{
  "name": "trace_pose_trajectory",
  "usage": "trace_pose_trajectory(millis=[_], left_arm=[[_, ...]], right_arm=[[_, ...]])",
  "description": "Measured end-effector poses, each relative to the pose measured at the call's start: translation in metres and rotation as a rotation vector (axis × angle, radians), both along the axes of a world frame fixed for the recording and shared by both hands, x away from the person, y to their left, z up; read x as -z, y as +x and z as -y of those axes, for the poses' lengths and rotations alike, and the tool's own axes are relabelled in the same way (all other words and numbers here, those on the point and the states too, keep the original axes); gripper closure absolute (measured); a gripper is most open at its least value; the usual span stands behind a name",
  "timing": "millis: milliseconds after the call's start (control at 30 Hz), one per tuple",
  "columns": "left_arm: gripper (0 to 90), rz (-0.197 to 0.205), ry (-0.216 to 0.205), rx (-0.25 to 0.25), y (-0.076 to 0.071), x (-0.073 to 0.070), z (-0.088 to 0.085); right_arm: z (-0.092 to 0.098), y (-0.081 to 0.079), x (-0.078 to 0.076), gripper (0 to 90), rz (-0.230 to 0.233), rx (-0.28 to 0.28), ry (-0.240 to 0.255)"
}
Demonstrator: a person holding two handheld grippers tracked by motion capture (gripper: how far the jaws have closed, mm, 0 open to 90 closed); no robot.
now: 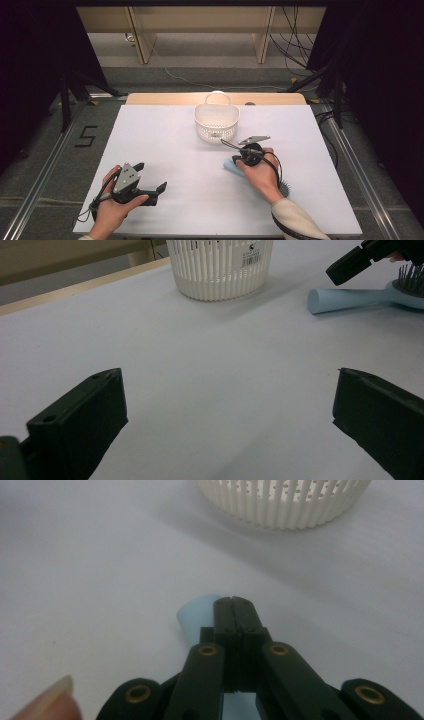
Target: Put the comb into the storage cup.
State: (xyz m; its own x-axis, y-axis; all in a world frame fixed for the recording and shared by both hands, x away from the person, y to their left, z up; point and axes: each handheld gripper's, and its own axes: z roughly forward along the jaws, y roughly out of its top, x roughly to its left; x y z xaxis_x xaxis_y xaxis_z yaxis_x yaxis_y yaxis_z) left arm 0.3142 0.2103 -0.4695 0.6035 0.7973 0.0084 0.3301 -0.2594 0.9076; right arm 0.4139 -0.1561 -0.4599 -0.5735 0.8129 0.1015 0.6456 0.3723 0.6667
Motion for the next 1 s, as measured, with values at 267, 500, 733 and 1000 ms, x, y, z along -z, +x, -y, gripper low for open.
trace_pose_trajectory(millis=[267,500,733,1000], left_arm=[[0.6,0.0,0.002,0.002,0.0,0.0,0.0],[0.5,-0.001,0.003,0.003,0.0,0.0,0.0],[0.6,-0.002,0.002,0.005,0.0,0.001,0.0],[0.6,-0.002,0.001,0.003,-0.001,0.0,0.0]], right_arm=[[-0.006,0.007,0.003,90.0,-0.015,0.011,-0.022],[-0.011,0.014,0.006,90.0,-0.028,0.034,-0.032],[-0.017,0.02,0.009,90.0,-0.067,0.039,-0.059],[-0.025,0.015,0.012,90.0,-0.132,-0.009,-0.096]])
